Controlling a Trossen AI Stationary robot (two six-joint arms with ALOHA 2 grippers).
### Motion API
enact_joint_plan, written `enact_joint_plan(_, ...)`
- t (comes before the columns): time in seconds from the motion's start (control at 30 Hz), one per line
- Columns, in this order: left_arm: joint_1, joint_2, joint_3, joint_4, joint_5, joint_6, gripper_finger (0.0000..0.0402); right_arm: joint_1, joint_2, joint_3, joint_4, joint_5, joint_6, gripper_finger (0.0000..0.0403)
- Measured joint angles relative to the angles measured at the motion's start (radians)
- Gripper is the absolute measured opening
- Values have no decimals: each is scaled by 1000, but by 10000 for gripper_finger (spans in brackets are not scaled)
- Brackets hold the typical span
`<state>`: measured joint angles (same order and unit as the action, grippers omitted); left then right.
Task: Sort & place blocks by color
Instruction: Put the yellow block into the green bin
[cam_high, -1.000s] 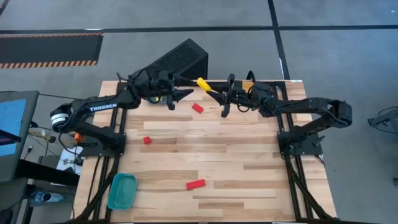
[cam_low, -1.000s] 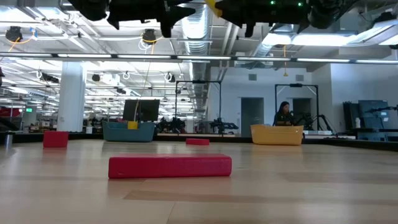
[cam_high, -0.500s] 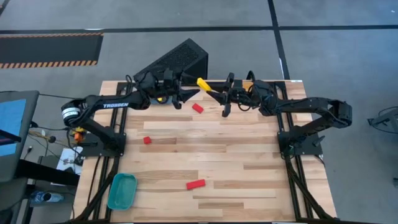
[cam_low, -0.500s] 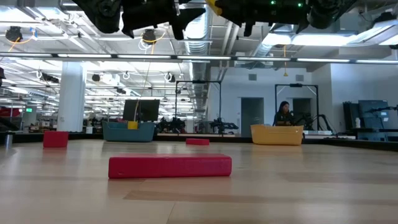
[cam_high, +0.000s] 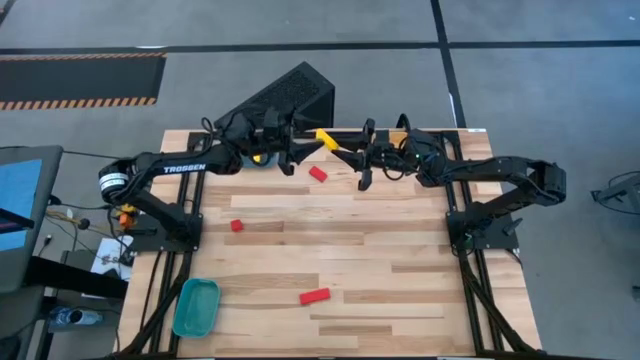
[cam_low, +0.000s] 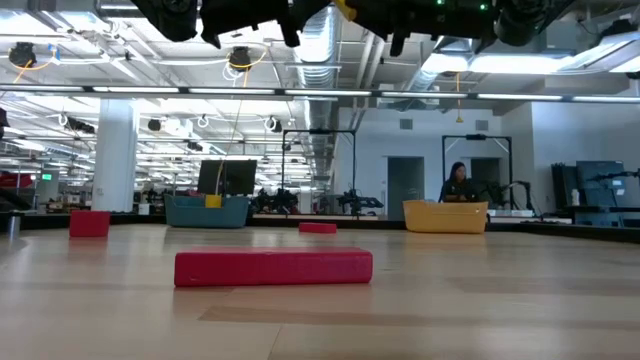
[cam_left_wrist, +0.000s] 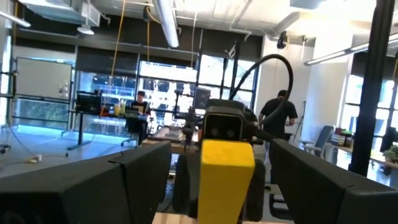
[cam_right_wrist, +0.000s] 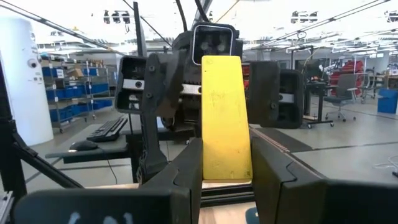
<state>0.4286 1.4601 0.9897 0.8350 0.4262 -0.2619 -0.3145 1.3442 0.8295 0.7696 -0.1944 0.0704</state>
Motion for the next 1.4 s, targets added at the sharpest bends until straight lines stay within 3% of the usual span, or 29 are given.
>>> enact_joint_plan(0.3,-17,0,0,-13,-11,-19,251,0,0,0,46,-16,0,107)
enact_joint_plan(0.83,-19,0,0,-16,16,-53,65,8,0,0,47,-21,34,107)
enact_joint_plan(1.2,-12,-6,0,-26,11,-50,64,16,0,0,46,-15,67,108)
enact_joint_plan(1.4,26,-46,0,-156,5,-44,64,1,1,0,25,42,138,136)
